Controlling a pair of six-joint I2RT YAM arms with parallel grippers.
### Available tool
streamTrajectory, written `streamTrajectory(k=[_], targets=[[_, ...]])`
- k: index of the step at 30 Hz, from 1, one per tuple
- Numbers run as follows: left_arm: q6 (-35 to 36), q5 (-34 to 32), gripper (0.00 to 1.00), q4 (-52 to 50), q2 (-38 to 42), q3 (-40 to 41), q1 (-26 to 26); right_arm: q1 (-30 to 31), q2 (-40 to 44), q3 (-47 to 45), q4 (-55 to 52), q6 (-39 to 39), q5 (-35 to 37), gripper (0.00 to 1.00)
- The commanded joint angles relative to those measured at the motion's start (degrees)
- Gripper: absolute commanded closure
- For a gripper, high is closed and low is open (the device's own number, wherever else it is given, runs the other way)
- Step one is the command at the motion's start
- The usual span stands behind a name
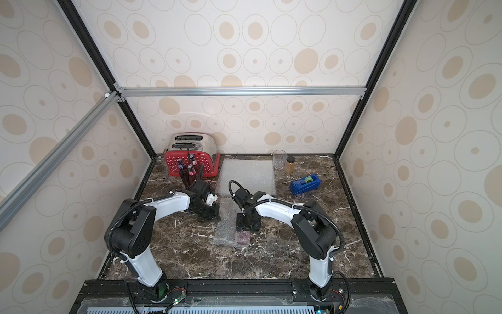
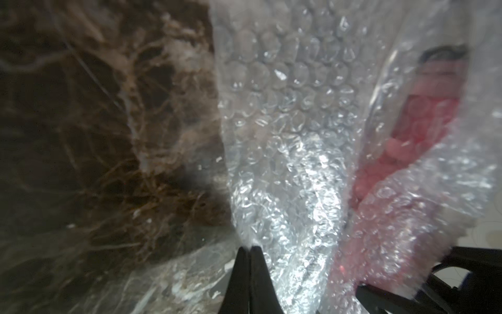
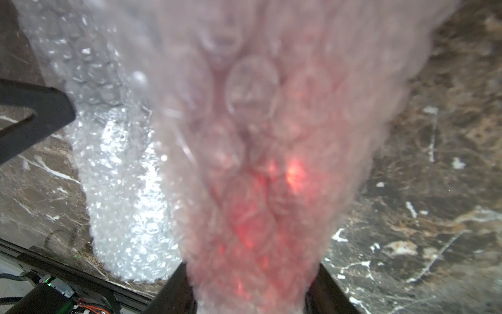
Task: Wrap wine bottles in bubble wrap
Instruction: Wrap the wine bottle in bubble wrap.
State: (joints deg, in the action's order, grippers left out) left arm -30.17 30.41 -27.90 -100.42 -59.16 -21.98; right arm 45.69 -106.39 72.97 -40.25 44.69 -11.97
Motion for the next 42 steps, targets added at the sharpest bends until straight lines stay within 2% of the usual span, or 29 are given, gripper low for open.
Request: streamTrajectory(k=[1, 12, 22, 30, 35, 42], targets=[[1.6, 3.0, 1.00, -0.8, 3.3, -1.0, -0.9, 0.5, -2.2, -0.5, -1.1, -0.8, 1.6, 0.46], [2.6, 14.3, 1.00, -0.8, 2.6, -6.4, -3.0, 0.5, -2.8, 0.5, -0.4, -2.3, -0.2, 0.46], [0.2, 21.6, 1.00, -3.6, -8.1, -15.6, -7.1, 0.5, -1.5, -1.2, 1.1, -2.5, -0.5, 0.46], [-1.8, 21.5, 1.00, -3.6, -14.0, -17.3, -7.6, 0.5, 0.7, -3.0, 2.4, -3.4, -0.3, 0.43], [-1.3, 19.3, 1.00, -4.9, -15.8, -17.8, -8.0, 0.5, 3.4, -3.9, 2.7, -4.0, -0.2, 0.39], [0.7, 15.7, 1.00, -6.0, -16.2, -17.3, -8.0, 0.5, 11.1, -6.4, 1.3, -4.2, -0.2, 0.35]])
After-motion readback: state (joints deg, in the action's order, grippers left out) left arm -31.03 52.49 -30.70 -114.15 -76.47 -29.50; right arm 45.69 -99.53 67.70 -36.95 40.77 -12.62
